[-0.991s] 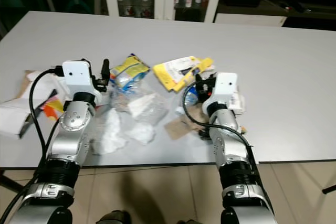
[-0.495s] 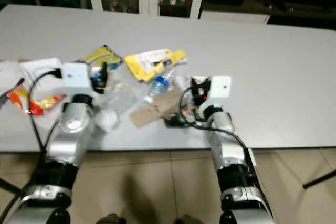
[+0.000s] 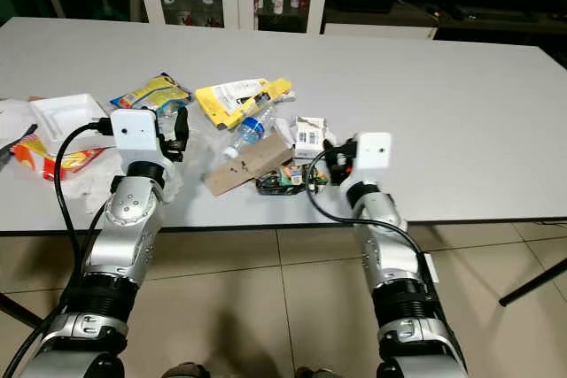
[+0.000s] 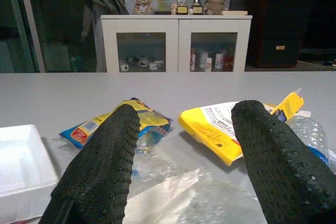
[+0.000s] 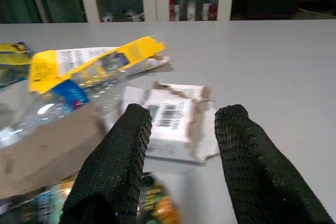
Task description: Picking trash to rubbish bin
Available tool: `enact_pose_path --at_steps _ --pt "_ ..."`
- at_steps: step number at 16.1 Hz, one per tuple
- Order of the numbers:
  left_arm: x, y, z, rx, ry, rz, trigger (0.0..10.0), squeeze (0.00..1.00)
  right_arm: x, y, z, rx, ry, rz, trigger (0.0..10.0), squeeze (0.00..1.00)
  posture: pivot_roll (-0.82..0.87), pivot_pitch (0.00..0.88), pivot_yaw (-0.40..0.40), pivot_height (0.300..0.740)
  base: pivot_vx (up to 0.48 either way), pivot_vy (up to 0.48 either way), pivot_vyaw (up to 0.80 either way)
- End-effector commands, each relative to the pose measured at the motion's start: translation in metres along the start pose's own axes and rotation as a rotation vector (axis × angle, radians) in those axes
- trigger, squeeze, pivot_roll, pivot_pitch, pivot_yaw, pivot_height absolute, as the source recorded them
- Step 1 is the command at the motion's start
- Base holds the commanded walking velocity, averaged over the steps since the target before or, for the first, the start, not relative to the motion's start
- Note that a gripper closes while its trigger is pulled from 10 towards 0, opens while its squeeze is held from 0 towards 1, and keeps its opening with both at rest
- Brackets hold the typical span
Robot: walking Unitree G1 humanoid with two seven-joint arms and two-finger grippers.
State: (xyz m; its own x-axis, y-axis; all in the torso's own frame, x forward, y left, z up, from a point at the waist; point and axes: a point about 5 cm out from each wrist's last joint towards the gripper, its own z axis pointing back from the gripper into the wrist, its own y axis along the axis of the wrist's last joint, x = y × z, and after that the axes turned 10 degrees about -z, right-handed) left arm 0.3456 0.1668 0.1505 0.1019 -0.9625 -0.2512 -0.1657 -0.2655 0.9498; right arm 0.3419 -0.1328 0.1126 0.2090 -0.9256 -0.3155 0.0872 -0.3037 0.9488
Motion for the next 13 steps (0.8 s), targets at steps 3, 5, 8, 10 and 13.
enact_pose_path --at_steps 3,5,8,10,13 --pt "0.0 0.001 -0.002 -0.005 -0.001 0.004 10.0 0.0 -0.004 -0.008 0.001 -0.086 0.062 0.04 10.0 0.0 0.03 0.068 -0.078 0.74 0.0 0.0 0.0" --pt "0.0 0.001 -0.003 -0.005 -0.005 0.001 10.0 0.0 -0.007 -0.023 0.001 -0.18 0.101 0.105 10.0 0.0 0.03 0.069 -0.076 0.74 0.0 0.0 0.0" --pt "-0.002 0.001 -0.002 -0.005 -0.004 -0.009 10.0 0.0 -0.011 -0.026 -0.001 -0.205 0.131 0.122 10.0 0.0 0.04 0.073 -0.079 0.74 0.0 0.0 0.0" --pt "-0.002 0.001 -0.002 -0.008 -0.006 -0.013 10.0 0.0 -0.013 -0.027 0.0 -0.221 0.16 0.123 10.0 0.0 0.04 0.076 -0.075 0.74 0.0 0.0 0.0" --pt "0.0 0.002 -0.003 -0.005 -0.012 -0.014 10.0 0.0 -0.016 -0.032 0.003 -0.234 0.197 0.131 10.0 0.0 0.03 0.077 -0.073 0.74 0.0 0.0 0.0"
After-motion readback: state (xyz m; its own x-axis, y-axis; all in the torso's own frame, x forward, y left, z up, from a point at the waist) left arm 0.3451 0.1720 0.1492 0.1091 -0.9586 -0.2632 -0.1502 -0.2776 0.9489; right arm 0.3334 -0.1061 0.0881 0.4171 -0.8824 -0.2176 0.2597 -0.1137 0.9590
